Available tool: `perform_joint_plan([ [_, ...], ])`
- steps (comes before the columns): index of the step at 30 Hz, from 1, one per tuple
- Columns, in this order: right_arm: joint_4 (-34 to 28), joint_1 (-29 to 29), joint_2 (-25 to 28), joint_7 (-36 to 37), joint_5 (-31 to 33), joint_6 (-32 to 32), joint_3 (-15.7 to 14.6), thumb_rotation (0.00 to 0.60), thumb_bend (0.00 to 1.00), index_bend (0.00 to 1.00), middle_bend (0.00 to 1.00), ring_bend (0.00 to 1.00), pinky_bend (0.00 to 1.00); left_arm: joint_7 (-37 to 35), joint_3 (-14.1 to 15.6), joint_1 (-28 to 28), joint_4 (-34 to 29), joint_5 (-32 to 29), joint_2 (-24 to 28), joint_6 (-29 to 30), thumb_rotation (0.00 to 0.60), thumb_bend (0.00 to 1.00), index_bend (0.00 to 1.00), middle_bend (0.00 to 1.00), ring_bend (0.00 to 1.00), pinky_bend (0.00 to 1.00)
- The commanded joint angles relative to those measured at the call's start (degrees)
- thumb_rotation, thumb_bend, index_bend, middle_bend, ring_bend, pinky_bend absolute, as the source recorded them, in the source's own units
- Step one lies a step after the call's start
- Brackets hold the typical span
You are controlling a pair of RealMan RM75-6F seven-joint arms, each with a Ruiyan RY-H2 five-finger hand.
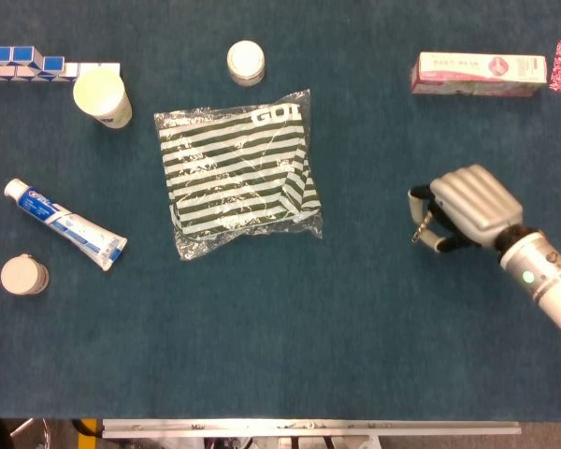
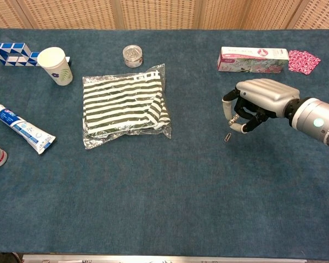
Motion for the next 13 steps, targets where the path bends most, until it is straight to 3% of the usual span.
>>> perform_joint_plan([
  [1,-0.5,-0.3,1.1,4.1,0.2,-3.1,-0.8,0.600,0.34,0.65,0.91,0.96,1.00,0.0,0.1,0.2,-0.1,0.0,0.1,0.2,0.600,0.24,0.03,0.09,0.07,0.10],
  [13,0.0,-0.8,0.8,8.1,-3.4,-3.6,-1.3,0.600,0.34,0.66,0.91,0.96,1.00,-0.3,0.2,0.5,0.1,0.1,-0.1,0.6,0.600,0.24,0.03,0.09,0.07,0.10],
])
